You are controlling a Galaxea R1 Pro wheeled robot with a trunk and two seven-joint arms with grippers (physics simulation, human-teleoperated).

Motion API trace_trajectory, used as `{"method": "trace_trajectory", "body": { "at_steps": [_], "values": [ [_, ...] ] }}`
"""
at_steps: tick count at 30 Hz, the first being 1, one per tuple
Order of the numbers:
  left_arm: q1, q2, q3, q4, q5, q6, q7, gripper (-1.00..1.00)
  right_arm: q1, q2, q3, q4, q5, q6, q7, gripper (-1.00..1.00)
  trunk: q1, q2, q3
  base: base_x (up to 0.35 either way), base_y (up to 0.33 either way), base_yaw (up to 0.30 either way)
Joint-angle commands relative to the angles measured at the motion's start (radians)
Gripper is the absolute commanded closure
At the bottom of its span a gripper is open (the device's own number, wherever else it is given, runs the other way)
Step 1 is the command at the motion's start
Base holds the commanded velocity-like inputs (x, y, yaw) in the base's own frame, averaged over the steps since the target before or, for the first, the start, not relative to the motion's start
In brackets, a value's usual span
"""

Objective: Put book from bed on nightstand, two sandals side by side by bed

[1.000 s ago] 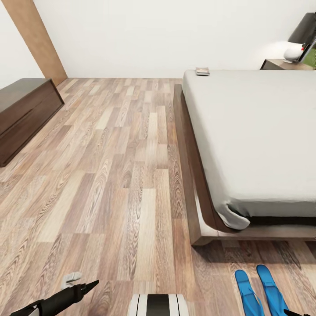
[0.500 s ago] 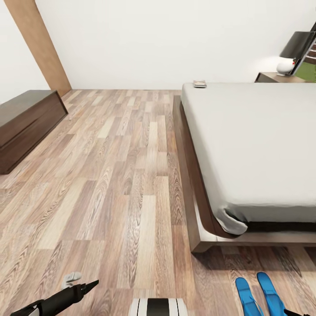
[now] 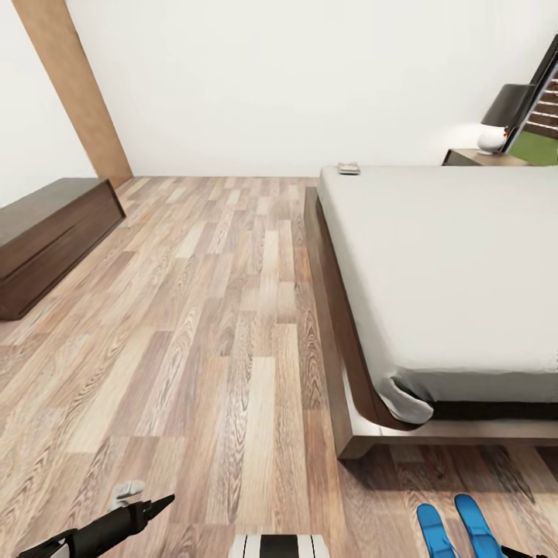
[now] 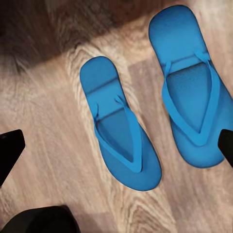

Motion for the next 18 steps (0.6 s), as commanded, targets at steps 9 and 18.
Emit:
{"method": "trace_trajectory", "body": {
  "at_steps": [9,18],
  "values": [
    [0.0,-0.001,-0.004,0.001,0.002,-0.006,0.0,-1.0,0.0,0.029,0.009,0.0,-0.009,-0.012,0.002,-1.0,-0.004,0.002,0.034,0.0,0.0,0.0],
    [0.0,-0.035,-0.004,0.001,0.001,-0.006,0.008,-1.0,0.0,0.18,0.01,0.002,-0.006,-0.047,-0.001,-1.0,-0.008,0.004,0.069,0.0,0.0,0.0]
  ]
}}
